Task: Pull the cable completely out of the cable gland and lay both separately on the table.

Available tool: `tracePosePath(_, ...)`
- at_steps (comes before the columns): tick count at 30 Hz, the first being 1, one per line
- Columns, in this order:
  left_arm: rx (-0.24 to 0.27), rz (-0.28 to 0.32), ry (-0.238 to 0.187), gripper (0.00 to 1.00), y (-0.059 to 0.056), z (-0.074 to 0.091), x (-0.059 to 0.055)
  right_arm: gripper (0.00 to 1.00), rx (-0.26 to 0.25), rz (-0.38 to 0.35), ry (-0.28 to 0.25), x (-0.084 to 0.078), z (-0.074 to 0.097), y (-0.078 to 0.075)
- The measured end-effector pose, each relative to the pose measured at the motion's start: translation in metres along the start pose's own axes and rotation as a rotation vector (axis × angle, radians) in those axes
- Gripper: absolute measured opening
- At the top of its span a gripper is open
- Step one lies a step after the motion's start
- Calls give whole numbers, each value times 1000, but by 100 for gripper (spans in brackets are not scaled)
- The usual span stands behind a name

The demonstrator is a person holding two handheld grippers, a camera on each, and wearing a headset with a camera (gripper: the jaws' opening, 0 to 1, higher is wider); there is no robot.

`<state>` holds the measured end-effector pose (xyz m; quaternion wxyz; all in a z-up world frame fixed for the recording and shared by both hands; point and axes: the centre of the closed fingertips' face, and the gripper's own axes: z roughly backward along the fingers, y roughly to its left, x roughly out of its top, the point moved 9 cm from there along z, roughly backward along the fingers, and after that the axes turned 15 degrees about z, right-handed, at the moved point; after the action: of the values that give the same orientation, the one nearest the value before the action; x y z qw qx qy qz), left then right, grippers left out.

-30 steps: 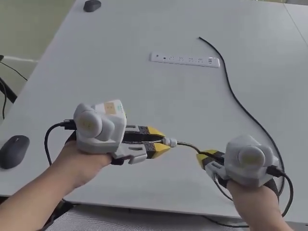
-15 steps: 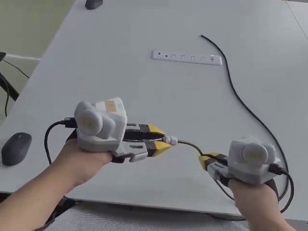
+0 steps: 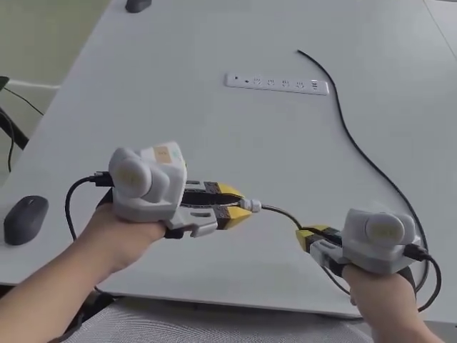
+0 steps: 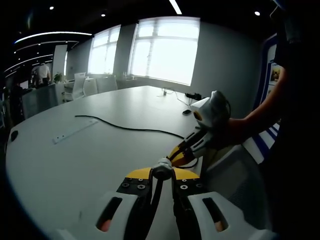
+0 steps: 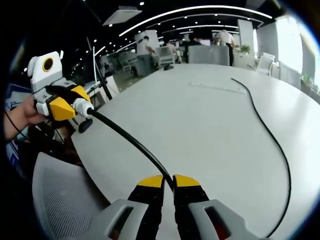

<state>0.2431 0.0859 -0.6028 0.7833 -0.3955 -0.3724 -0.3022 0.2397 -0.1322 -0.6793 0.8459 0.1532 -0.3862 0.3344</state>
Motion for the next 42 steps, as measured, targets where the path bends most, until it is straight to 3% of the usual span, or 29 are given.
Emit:
tracePosePath(4,4,2,-7,15,3,0,2,4,-1,23,-8,5,5,1)
tracePosePath(6,4,4,-5,15,4,0,3,9,11,38,-20,9,7,2)
tracePosePath(7,2,9,-1,15,5,-1,2,11,37,62,-21,12,8,6)
tracePosePath(11,2,7,0,15,6,-2,3,13,23,209,-26,23,13,12)
tracePosePath(17,-1,3,3,15,6,-2,5,14,25,310,-64,45,16,22)
tracePosePath(21,-3,4,6,15,6,-2,5,13,30,457,-78,62,15,32)
tracePosePath(28,-2,2,14,15,7,-1,4,12,34,617,-113,80,11,46)
tracePosePath(34,-5,5,17,15,7,0,4,10,45,709,-120,85,9,54)
tracePosePath(42,-7,10,17,15,6,0,3,8,51,749,-127,90,8,58)
